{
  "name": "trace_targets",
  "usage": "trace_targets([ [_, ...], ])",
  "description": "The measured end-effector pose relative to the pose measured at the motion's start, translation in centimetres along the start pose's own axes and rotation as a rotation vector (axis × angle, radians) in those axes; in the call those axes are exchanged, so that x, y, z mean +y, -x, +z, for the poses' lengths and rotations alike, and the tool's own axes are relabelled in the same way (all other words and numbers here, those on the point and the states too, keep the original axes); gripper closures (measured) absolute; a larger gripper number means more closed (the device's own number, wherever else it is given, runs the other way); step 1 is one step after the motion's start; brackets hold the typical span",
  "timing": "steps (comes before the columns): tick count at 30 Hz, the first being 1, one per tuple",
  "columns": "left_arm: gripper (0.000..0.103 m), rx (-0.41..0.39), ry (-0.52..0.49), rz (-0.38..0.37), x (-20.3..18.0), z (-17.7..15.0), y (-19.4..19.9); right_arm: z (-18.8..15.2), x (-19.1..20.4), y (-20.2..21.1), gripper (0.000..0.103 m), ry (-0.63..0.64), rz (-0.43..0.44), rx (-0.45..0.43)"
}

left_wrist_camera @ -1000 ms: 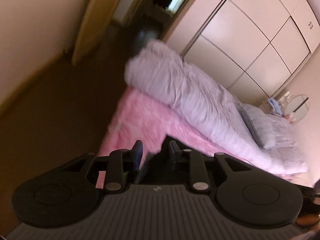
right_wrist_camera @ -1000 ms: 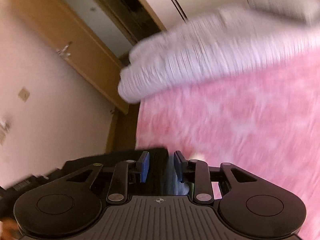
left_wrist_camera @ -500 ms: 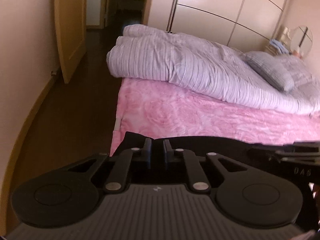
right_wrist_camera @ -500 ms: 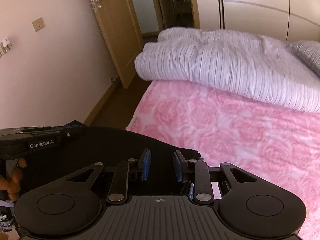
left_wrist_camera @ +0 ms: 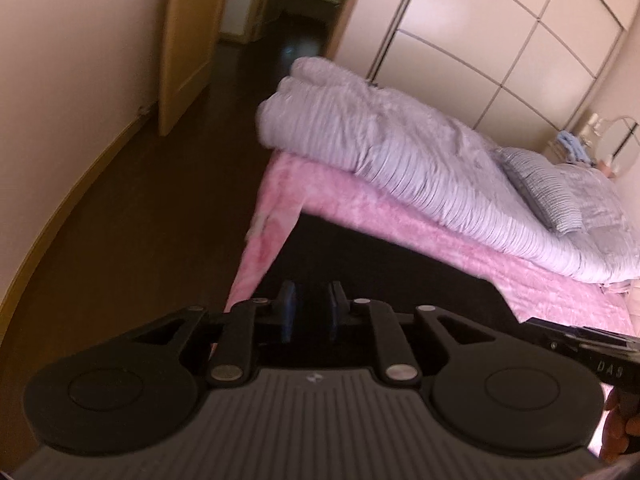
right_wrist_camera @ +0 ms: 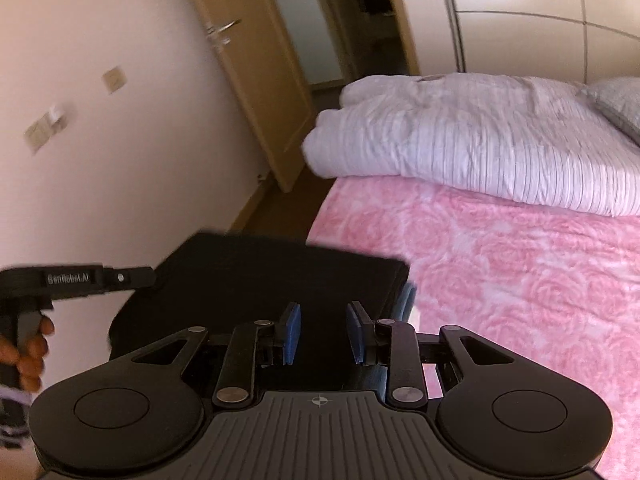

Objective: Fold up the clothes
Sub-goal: 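Lower the black trousers onto the top of the clothes stack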

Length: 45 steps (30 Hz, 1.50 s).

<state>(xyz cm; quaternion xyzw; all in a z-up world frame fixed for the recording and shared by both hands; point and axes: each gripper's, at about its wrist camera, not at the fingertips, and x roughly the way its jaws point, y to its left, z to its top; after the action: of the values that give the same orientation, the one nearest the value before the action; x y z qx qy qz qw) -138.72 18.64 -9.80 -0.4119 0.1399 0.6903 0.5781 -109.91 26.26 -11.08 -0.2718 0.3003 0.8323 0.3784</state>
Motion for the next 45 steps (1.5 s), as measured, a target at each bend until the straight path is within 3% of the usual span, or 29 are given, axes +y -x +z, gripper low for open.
trace_targets([
  [3, 0.089, 0.036, 0.001, 0.03, -0.3, -2.0, 1.1, -1.9, 1.5, 1.1, 0.073, 0.063, -0.013, 0.027],
  [8, 0.087, 0.092, 0.001, 0.082, -1.0, -4.2, 0.6, -4.8, 2.0, -0.8, 0.073, 0.059, -0.047, 0.103],
  [11, 0.084, 0.088, -0.023, 0.112, -2.2, -4.2, 1.7, -5.0, 2.5, 0.3, 0.073, 0.074, -0.057, 0.082],
  [15, 0.07, 0.095, -0.056, 0.168, -4.1, -3.9, 3.5, -4.8, 3.0, 2.1, 0.073, 0.071, -0.055, 0.084],
  [23, 0.068, 0.115, -0.108, 0.253, -7.4, -6.7, 7.3, -6.0, 3.2, 5.1, 0.073, -0.022, -0.039, 0.161],
  [33, 0.058, 0.037, -0.141, 0.3, -11.2, -9.4, 12.5, -7.4, 5.0, 11.9, 0.072, -0.01, -0.047, 0.113],
  [36, 0.055, -0.016, -0.151, 0.287, -12.2, -9.7, 14.4, -7.2, 5.9, 14.1, 0.071, 0.033, -0.087, 0.064],
  [40, 0.055, -0.053, -0.121, 0.206, -12.8, -10.2, 16.5, -7.2, 7.5, 16.3, 0.069, 0.092, -0.125, 0.019],
  [45, 0.055, -0.042, -0.123, 0.25, -13.2, -11.5, 17.6, -8.4, 8.9, 17.4, 0.067, 0.112, -0.133, 0.011],
])
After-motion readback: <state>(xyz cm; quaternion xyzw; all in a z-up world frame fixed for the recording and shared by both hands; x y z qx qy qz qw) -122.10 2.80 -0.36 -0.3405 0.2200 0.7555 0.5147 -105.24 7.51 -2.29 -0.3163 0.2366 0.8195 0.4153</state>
